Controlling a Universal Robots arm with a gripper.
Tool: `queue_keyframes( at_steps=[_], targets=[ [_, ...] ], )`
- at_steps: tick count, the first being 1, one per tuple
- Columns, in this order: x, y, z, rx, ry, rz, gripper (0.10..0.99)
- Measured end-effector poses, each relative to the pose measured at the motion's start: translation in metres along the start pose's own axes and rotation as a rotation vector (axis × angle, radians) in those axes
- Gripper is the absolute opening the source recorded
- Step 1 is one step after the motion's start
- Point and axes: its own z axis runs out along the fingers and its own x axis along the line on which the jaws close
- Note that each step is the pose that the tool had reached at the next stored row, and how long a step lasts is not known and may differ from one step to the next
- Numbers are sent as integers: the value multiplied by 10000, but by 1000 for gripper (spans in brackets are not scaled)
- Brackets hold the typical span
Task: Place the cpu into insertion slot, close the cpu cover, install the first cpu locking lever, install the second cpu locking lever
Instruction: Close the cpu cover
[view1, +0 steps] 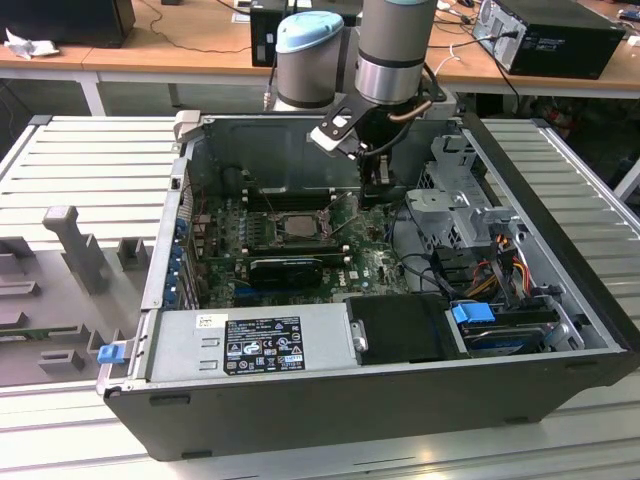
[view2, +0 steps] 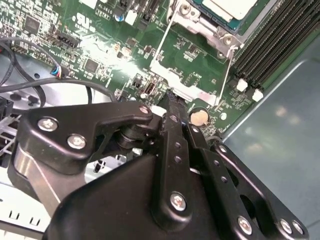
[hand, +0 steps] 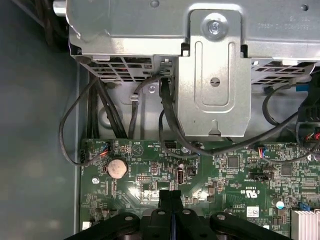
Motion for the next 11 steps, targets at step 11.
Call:
queue_keyframes(
  at_steps=[11],
  targets=[
    [1, -35, 0, 0, 1, -1, 106]
  ],
)
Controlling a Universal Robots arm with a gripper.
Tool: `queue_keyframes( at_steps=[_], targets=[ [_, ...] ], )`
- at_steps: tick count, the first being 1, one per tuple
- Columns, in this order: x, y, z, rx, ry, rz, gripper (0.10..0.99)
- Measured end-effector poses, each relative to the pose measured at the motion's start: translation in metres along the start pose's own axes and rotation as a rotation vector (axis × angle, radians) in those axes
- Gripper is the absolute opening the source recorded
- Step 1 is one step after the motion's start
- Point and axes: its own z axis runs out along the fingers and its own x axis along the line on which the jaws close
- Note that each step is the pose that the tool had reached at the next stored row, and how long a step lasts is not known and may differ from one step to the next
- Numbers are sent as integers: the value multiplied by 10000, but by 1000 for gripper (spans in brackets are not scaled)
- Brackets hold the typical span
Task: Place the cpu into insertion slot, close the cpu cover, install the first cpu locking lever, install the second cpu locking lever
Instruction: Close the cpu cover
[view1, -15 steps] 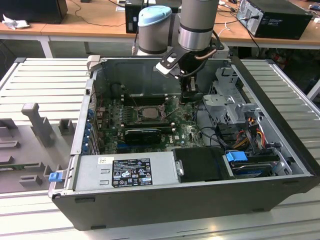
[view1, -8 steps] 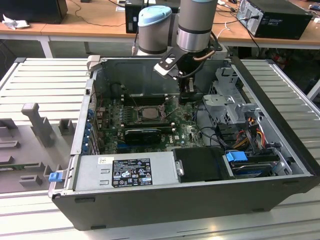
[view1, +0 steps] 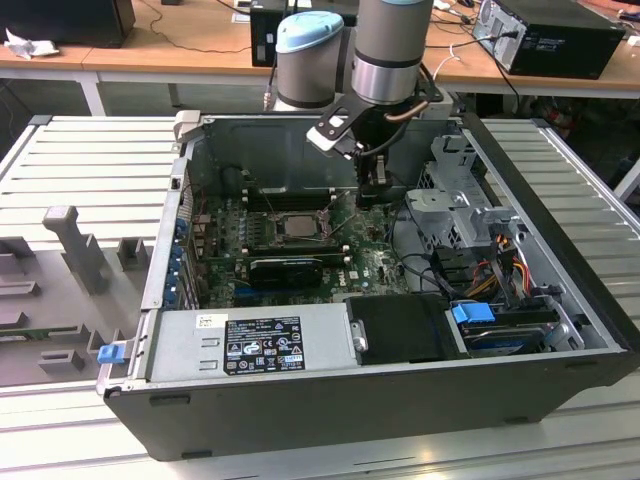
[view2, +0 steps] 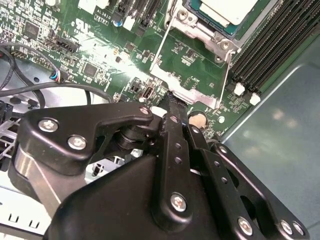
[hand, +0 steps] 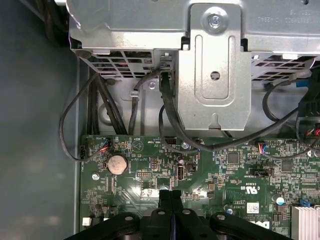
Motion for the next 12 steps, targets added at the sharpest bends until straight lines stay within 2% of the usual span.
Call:
queue_keyframes(
  at_steps=[12],
  targets=[
    [0, -31, -1, 0, 0, 1, 106]
  ],
)
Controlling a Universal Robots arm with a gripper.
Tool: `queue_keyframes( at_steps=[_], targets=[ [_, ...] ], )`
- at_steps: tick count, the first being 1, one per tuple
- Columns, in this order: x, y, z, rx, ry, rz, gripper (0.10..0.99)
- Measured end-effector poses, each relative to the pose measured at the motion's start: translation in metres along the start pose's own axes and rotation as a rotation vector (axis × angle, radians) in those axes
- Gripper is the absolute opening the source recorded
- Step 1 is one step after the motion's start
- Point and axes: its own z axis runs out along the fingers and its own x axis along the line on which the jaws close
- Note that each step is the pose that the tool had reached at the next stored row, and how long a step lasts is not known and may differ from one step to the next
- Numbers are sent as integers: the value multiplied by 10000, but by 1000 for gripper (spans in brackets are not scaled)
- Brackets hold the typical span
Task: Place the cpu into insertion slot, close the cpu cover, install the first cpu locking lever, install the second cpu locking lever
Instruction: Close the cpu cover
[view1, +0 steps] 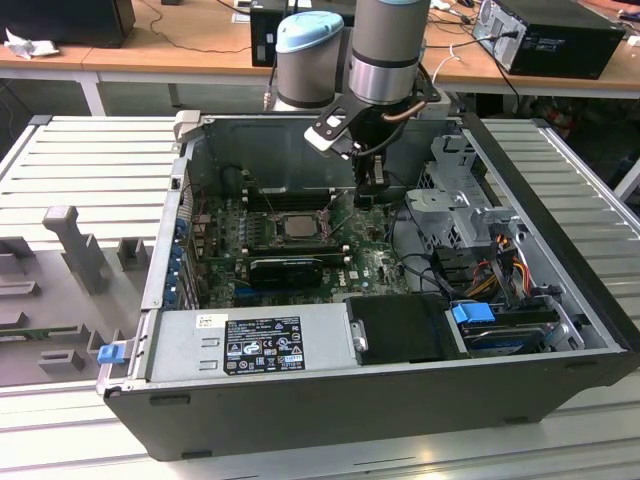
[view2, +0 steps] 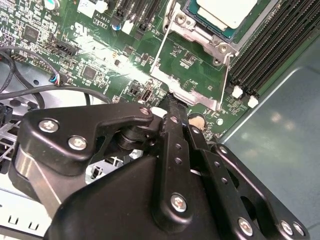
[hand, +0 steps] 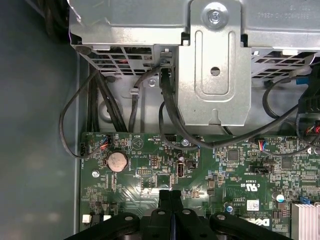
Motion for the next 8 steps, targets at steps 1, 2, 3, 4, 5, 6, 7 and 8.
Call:
queue_keyframes(
  at_steps=[1, 2, 3, 4, 5, 6, 7, 8],
  targets=[
    [0, -5, 0, 0, 0, 1, 106],
    [0, -7, 0, 0, 0, 0, 106],
    [0, -13, 0, 0, 0, -1, 106],
    [0, -18, 0, 0, 1, -1, 106],
    [0, -22, -1, 0, 0, 0, 106],
    [0, -28, 0, 0, 0, -1, 106],
    [0, -32, -1, 0, 0, 0, 106],
    [0, -35, -1, 1, 0, 0, 106]
  ],
)
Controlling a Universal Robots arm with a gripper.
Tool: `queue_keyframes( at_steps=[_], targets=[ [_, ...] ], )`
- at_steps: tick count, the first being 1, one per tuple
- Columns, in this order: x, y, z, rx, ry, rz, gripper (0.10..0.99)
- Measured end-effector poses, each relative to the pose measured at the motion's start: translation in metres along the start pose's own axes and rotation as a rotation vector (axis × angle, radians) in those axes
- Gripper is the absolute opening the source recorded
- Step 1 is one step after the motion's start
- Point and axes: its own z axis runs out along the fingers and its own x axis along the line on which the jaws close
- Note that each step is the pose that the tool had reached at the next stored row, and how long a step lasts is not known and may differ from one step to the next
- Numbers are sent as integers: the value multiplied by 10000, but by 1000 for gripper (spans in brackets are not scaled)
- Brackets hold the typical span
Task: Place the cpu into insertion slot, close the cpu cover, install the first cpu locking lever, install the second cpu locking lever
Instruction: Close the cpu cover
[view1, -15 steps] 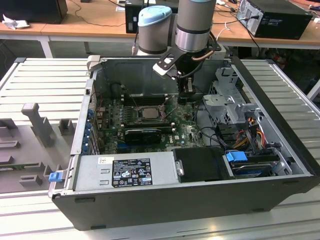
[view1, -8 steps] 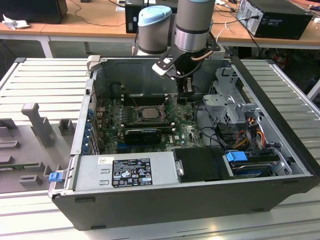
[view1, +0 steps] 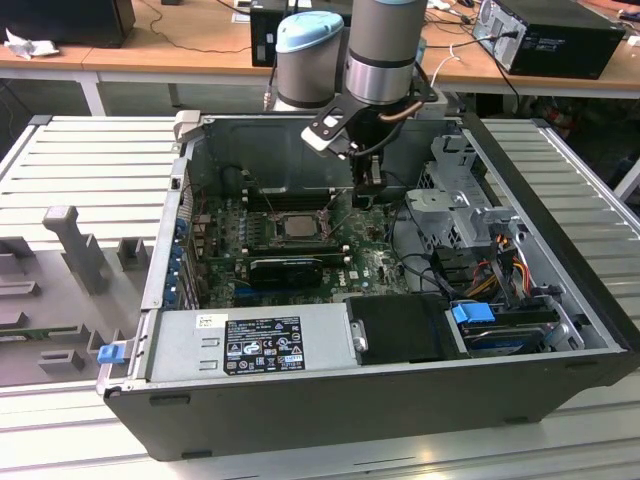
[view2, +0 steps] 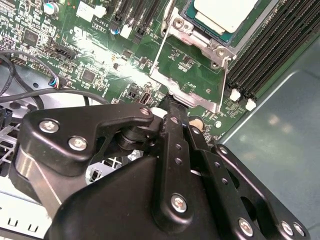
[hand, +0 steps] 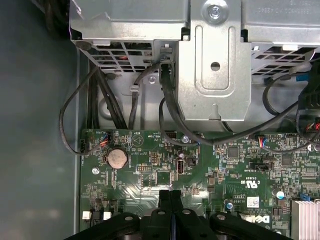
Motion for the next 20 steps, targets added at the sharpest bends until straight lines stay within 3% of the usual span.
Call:
queue_keyframes(
  at_steps=[20],
  targets=[
    [1, -87, 3, -1, 0, -1, 106]
  ],
)
